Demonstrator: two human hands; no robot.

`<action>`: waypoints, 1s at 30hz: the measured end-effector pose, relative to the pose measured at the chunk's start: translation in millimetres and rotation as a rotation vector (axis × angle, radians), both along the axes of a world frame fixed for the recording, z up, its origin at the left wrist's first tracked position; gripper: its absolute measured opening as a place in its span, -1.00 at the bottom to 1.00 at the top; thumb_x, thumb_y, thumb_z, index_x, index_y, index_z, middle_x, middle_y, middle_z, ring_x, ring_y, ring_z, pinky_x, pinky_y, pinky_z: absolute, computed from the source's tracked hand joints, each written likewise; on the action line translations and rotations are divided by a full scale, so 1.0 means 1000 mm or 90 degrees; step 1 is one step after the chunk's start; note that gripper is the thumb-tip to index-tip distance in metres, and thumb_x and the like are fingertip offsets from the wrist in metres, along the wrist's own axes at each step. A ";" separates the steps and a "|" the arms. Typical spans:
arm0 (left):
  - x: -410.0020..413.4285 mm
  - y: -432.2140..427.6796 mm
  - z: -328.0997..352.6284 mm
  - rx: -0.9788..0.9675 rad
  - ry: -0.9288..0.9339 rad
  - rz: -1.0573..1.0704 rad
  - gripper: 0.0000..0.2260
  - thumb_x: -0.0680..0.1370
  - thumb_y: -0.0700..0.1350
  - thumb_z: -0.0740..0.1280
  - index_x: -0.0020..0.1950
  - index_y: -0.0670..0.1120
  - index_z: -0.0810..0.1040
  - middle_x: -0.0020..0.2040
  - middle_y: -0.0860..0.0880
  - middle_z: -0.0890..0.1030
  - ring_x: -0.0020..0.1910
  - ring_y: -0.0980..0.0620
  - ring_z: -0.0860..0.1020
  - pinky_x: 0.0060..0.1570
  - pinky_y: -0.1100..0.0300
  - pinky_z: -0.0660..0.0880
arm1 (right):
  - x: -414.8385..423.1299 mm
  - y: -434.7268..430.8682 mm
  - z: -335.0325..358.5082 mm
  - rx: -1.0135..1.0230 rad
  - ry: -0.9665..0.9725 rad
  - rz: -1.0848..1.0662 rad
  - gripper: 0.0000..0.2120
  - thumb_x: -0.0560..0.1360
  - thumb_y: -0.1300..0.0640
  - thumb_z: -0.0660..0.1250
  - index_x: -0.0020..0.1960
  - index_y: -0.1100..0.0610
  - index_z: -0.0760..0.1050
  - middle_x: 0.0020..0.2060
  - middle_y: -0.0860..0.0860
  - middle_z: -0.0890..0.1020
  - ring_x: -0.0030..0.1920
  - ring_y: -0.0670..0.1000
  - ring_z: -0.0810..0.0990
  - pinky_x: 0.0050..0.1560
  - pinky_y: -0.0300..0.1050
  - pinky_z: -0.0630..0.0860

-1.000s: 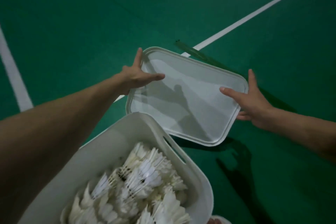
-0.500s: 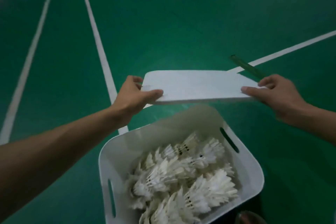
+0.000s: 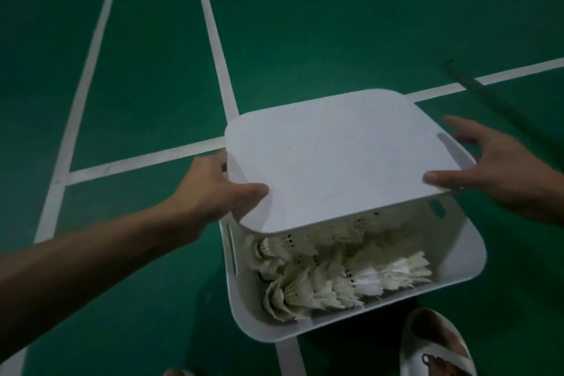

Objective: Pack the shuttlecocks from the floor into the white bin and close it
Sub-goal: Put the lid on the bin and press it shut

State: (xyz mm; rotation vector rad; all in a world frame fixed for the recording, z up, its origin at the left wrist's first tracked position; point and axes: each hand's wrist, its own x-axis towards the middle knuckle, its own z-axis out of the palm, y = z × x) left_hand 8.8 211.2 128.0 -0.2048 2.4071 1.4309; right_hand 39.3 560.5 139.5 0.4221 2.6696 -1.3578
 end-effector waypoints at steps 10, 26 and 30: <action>0.046 -0.006 -0.003 0.018 0.005 0.061 -0.74 0.44 -0.21 0.46 -0.24 -0.01 0.38 -0.21 0.10 0.54 -0.36 0.29 0.54 -0.50 0.45 0.41 | 0.005 -0.008 -0.010 -0.023 -0.076 0.032 -0.06 0.23 0.34 0.57 0.49 -0.06 0.25 0.12 0.03 0.51 -0.02 0.06 0.56 -0.10 0.03 0.57; 0.074 -0.017 0.007 -0.172 -0.070 -0.054 -0.58 0.39 -0.18 0.51 0.18 -0.01 0.47 -0.37 -0.05 0.46 -0.33 -0.12 0.63 -0.40 0.01 0.61 | 0.024 -0.009 -0.023 0.143 -0.062 0.016 -0.44 0.39 0.13 0.50 0.35 0.06 0.42 -0.10 0.08 0.51 -0.22 0.06 0.52 -0.23 -0.06 0.46; 0.079 -0.021 0.006 -0.152 -0.113 -0.012 -0.21 0.35 -0.21 0.54 0.48 -0.01 0.23 -0.32 -0.10 0.48 -0.38 -0.11 0.60 -0.36 -0.06 0.62 | 0.026 -0.008 -0.027 0.149 -0.082 -0.004 -0.46 0.36 0.06 0.52 0.28 0.00 0.40 -0.12 0.08 0.50 -0.17 0.14 0.56 -0.14 -0.01 0.49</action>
